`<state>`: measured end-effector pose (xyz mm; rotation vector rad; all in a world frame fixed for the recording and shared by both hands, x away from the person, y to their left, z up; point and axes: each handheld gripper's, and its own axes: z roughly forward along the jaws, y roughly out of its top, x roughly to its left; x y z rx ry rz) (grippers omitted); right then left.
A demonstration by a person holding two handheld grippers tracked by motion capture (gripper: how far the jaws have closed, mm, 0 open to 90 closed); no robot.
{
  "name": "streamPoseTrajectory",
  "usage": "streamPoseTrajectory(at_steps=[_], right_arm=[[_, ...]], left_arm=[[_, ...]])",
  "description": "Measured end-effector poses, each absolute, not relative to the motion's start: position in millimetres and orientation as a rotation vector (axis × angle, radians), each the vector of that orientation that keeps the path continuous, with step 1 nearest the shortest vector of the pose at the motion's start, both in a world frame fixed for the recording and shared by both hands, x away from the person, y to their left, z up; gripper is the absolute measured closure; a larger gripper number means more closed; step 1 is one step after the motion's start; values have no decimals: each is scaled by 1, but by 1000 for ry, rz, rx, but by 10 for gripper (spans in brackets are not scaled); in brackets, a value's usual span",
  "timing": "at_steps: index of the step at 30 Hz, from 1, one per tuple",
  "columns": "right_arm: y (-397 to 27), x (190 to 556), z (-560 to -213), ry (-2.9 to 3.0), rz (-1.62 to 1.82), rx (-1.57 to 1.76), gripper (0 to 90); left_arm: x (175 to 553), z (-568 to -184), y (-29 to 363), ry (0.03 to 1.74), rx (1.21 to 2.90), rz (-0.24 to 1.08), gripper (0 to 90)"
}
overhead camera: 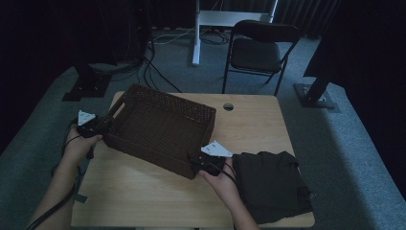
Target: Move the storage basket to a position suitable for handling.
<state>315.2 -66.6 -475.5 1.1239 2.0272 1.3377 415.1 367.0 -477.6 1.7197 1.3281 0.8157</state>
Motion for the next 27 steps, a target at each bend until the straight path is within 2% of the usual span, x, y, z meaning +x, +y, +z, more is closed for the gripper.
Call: streamPoseTrajectory(at_steps=[3,12,14,27], right_arm=[[-66,315,-475,2021,1317,1142,331],[-70,319,-478,1967,1327,1228,388],[-70,320,-478,1961,1300,1228,406],[-79,328,-476,1917,1188,1277,542]], left_arm=[[413,-476,367,1339,1734,815,647],[404,-477,365,1352,1706,808,670],[401,-476,364,1359,1704,813,721],[379,-475,351,1386,1690,794,726]])
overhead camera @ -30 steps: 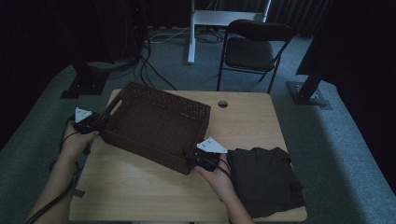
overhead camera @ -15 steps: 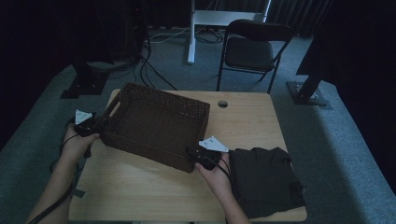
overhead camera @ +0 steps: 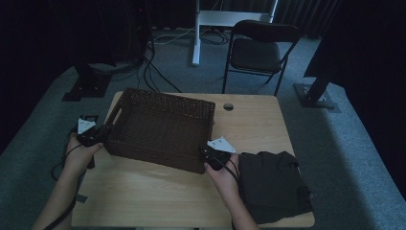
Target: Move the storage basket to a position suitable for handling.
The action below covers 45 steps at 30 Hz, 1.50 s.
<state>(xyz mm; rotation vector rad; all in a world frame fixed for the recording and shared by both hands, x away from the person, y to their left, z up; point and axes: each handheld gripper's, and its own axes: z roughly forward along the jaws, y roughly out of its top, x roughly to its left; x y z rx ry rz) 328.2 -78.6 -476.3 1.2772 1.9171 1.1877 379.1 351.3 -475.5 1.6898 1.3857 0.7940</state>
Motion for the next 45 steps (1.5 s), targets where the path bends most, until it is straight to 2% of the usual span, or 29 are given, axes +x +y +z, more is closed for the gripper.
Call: streamPoseTrajectory(at_steps=[1,2,30,45], right_arm=[[-80,329,-477,1905,1182,1287,563],[-81,329,-477,1895,1176,1290,575],[-106,320,-478,1874,1133,1340,687],[-105,302,-479,1881,1153,1332,696]], left_arm=[[378,-475,351,1387,1689,791,770],[376,-476,349,1388,1679,775,774],[328,-475,321,1436,1669,789,779],[302,-473,325,1449,1687,778,780]])
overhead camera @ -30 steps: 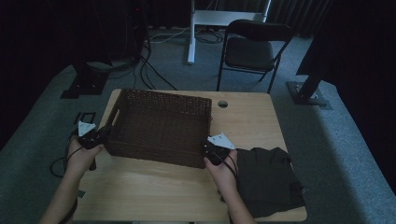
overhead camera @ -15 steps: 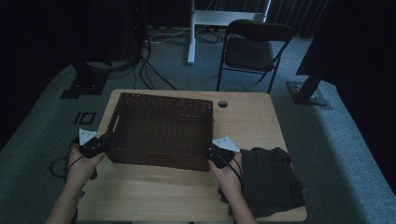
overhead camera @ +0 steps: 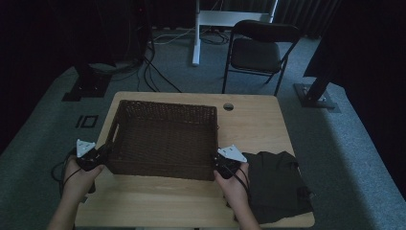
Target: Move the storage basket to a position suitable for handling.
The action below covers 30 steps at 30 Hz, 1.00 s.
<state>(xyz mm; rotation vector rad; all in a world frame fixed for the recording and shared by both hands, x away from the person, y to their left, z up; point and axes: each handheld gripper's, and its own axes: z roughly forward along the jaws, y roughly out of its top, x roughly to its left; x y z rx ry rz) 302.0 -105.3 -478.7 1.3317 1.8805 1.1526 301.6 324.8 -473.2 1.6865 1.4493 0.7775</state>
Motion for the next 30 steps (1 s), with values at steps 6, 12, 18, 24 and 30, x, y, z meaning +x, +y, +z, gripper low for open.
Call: streamPoseTrajectory(at_steps=[6,12,18,24,30], right_arm=[[-104,298,-478,1894,1150,1320,696],[-105,293,-479,1902,1157,1314,696],[-105,290,-479,1902,1166,1317,697],[-105,288,-479,1899,1172,1321,697],[-105,286,-479,1899,1178,1324,696]], left_arm=[[292,-472,325,1448,1710,798,779],[285,-471,325,1453,1724,799,778],[281,-473,327,1460,1688,771,779],[280,-472,327,1458,1698,770,779],[277,-472,328,1459,1697,766,779]])
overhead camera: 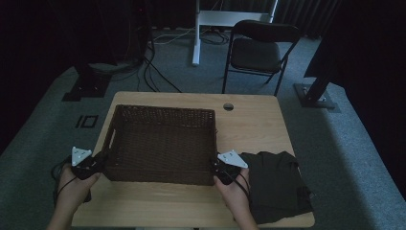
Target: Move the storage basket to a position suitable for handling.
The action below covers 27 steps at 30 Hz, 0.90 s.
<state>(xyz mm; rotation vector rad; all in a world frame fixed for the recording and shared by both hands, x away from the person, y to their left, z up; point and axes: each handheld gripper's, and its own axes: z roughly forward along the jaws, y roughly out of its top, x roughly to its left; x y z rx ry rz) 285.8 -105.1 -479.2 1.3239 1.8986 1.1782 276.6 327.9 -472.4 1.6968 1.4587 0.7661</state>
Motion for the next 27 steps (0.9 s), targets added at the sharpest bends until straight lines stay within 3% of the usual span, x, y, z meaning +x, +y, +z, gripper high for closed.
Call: streamPoseTrajectory(at_steps=[7,10,12,14,15,18,22,24,27], right_arm=[[-107,286,-479,1898,1203,1335,687],[-113,291,-480,1882,1223,1285,433],[-116,294,-478,1876,1239,1222,333],[-119,297,-475,1891,1249,1190,286],[-119,299,-473,1900,1267,1175,241],[-118,300,-470,1890,1321,1183,213],[-118,299,-467,1869,1349,1191,235],[-118,299,-466,1864,1339,1184,191],[-119,298,-464,1919,1325,1161,222]], left_arm=[[278,-473,332,1423,1700,720,775],[281,-474,332,1347,1737,719,459],[283,-472,331,1309,1749,727,325],[283,-471,330,1336,1747,654,276],[284,-470,330,1324,1748,646,274],[284,-467,330,1323,1742,646,261],[284,-460,330,1314,1722,661,227],[282,-457,328,1293,1733,653,201],[280,-453,325,1265,1750,649,191]])
